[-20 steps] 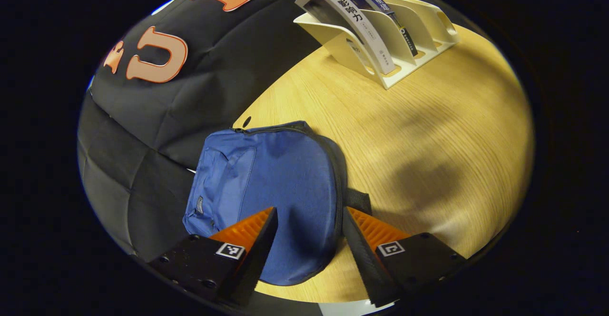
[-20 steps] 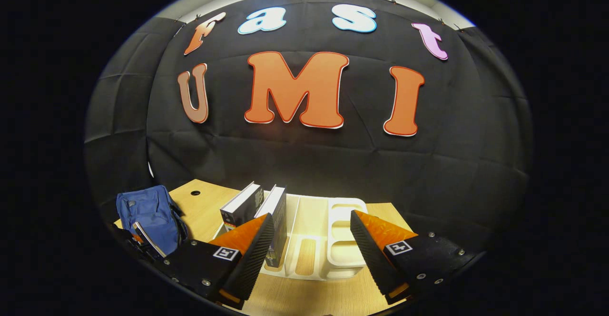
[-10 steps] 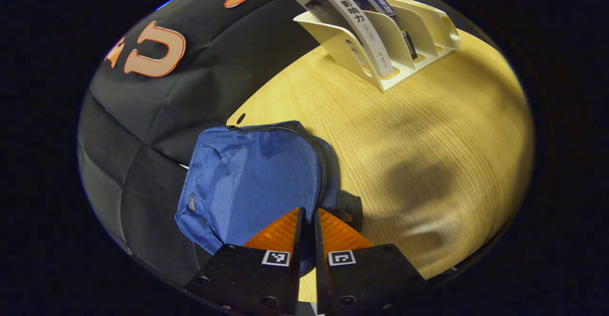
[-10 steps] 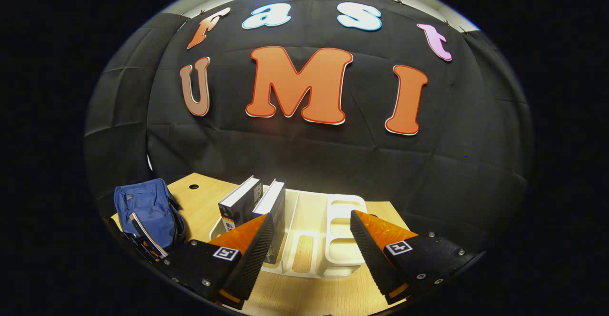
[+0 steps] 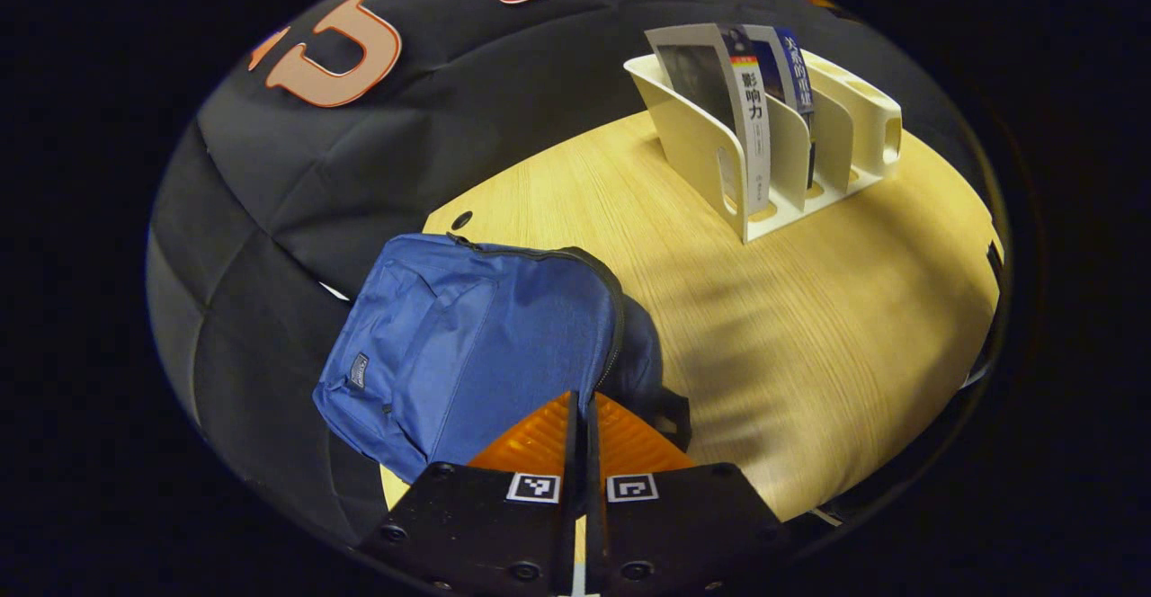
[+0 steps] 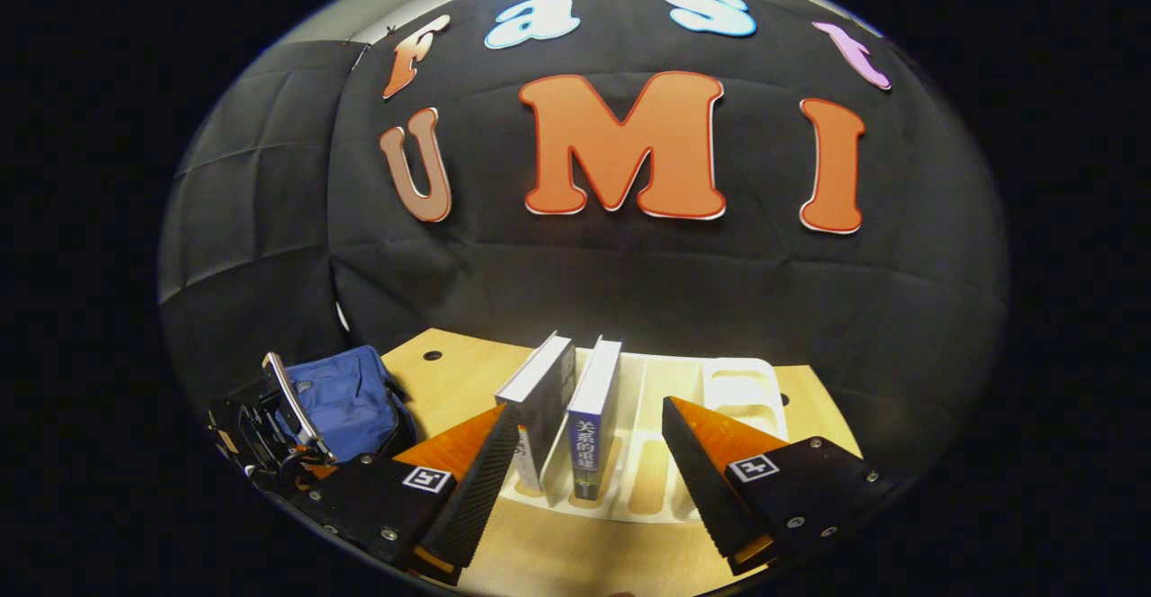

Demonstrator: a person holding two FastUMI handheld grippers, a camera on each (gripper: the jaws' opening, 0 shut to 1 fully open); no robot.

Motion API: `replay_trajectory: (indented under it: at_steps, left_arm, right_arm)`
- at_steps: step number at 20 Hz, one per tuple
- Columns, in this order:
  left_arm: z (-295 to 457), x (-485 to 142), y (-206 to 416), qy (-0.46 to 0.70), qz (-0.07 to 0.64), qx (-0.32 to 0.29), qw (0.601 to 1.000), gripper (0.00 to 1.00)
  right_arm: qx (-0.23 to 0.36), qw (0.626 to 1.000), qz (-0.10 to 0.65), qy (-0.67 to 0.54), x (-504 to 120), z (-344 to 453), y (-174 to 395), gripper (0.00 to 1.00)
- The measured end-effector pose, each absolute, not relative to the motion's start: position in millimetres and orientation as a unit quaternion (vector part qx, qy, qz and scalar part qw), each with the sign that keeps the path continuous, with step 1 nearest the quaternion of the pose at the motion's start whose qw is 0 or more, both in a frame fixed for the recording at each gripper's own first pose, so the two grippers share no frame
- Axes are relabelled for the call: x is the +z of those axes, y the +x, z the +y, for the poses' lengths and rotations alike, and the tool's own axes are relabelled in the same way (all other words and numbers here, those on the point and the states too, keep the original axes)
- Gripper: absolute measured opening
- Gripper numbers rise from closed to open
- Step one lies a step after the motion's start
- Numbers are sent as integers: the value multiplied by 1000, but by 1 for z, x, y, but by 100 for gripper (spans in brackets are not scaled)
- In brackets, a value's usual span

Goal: Open the schoolbag, grab two books from the bookshelf and put them into the schoolbag.

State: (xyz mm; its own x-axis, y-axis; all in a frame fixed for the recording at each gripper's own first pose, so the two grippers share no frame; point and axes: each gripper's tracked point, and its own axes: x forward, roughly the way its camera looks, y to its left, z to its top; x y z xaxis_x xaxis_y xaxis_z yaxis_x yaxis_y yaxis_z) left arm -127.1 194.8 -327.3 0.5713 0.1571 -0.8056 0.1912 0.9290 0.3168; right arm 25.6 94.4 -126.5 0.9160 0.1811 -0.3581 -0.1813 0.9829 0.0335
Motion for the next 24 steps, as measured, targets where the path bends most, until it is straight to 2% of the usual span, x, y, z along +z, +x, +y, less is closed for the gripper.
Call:
replay_trajectory:
  at_steps: [4, 10, 19, 23, 24]
  left_arm:
    - [206, -287, -117, 156, 443, -9, 883, 4]
    - [232, -241, -104, 94, 433, -11, 896, 3]
    - [276, -200, -86, 2, 437, -12, 900, 3]
    - [292, -189, -81, -16, 440, -20, 898, 3]
    - [293, -189, -77, -18, 439, -25, 898, 7]
  right_arm:
    - [127, 971, 203, -3, -125, 128, 40, 96]
    - [130, 964, 232, -18, -122, 163, 78, 96]
    - [103, 948, 293, -74, -140, 196, 127, 96]
    - [67, 940, 322, -90, -149, 194, 148, 96]
    - [58, 937, 334, -89, -155, 194, 156, 96]
